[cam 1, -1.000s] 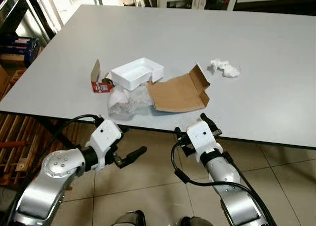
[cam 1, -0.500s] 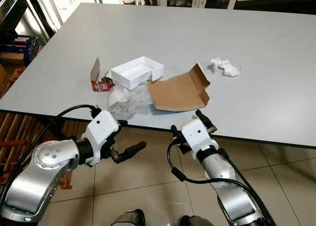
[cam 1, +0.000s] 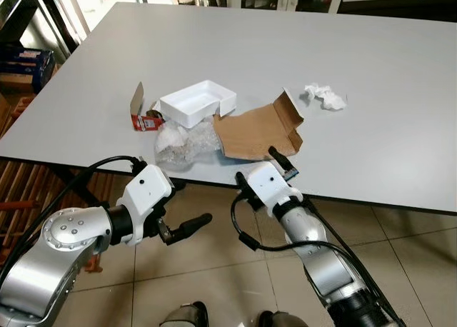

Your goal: Picking trash to rubbish bin

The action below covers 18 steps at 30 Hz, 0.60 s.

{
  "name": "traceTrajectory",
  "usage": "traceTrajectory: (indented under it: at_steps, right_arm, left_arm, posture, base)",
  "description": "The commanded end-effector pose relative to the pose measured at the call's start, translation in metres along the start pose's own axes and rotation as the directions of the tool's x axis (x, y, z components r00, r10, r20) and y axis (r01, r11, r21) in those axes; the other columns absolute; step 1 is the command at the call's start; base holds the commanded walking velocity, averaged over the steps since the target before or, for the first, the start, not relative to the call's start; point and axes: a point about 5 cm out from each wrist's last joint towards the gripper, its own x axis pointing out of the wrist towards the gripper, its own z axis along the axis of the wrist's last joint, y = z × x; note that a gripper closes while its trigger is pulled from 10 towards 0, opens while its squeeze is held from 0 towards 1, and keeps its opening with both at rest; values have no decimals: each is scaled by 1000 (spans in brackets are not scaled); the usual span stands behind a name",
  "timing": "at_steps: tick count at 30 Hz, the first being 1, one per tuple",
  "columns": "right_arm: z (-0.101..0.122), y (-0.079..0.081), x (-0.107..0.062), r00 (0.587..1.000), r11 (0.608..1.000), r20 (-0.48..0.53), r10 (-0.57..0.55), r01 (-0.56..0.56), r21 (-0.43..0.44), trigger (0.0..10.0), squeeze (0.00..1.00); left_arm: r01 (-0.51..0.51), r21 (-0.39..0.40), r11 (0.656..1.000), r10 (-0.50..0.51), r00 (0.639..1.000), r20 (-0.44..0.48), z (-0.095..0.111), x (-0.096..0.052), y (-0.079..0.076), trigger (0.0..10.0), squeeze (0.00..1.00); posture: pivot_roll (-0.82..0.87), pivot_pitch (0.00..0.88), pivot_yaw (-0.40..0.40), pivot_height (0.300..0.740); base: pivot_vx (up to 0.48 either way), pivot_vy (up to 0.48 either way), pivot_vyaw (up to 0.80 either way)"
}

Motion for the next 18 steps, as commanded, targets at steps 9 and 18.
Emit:
traceTrajectory:
  at_steps: [9,18]
  right_arm:
    - [-21,13,16,994,996,-78,72,-76,-49,10000,0]
    - [-28,13,28,992,995,-99,82,-87,-51,10000,0]
  left_arm:
    - [10,-5,1000,-10,1000,-7,3,-6,-4,10000,0]
    - [27,1,1000,-27,1000,-11,7,-8,-6,10000,0]
  posture:
    - [164,199,27,740]
    - [176,212,34,740]
  base:
    - [0,0,0]
    - [0,0,0]
